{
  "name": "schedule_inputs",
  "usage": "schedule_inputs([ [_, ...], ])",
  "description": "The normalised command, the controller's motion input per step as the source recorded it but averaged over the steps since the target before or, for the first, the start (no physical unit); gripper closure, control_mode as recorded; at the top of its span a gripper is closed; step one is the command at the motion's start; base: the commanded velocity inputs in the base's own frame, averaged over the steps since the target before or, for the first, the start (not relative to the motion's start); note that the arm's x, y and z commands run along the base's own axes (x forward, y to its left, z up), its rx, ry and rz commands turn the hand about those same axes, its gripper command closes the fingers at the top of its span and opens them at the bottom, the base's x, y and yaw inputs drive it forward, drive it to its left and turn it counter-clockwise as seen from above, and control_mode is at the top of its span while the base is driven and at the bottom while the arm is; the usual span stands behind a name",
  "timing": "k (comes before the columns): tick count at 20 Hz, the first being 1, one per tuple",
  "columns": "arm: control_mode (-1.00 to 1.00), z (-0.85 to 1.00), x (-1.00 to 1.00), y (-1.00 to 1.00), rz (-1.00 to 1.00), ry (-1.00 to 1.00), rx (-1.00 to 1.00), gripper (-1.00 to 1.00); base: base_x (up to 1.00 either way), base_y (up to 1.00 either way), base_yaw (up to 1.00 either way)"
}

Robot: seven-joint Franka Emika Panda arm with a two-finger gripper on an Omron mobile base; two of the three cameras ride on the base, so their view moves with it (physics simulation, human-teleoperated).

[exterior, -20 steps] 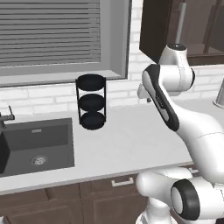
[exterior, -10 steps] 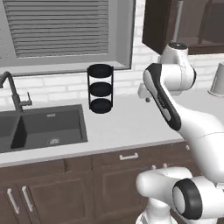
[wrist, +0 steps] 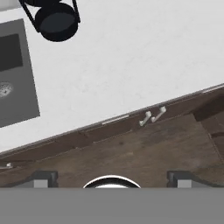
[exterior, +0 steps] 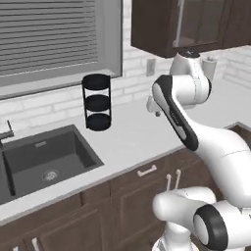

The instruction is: Take a straw from the drawer in front and place it inside the glass cup on the dining counter.

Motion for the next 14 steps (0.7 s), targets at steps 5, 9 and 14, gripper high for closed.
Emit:
schedule_inputs([
  [5,1.00,0.00,0.00,0.00,0.00,0.00,0.00,-1.00,0.00,0.68,-0.62],
  [9,1.00,0.00,0.00,0.00,0.00,0.00,0.00,-1.00,0.00,0.73,-0.60],
  [14,1.00,0.00,0.00,0.00,0.00,0.00,0.00,-1.00,0.00,0.87,-0.53],
])
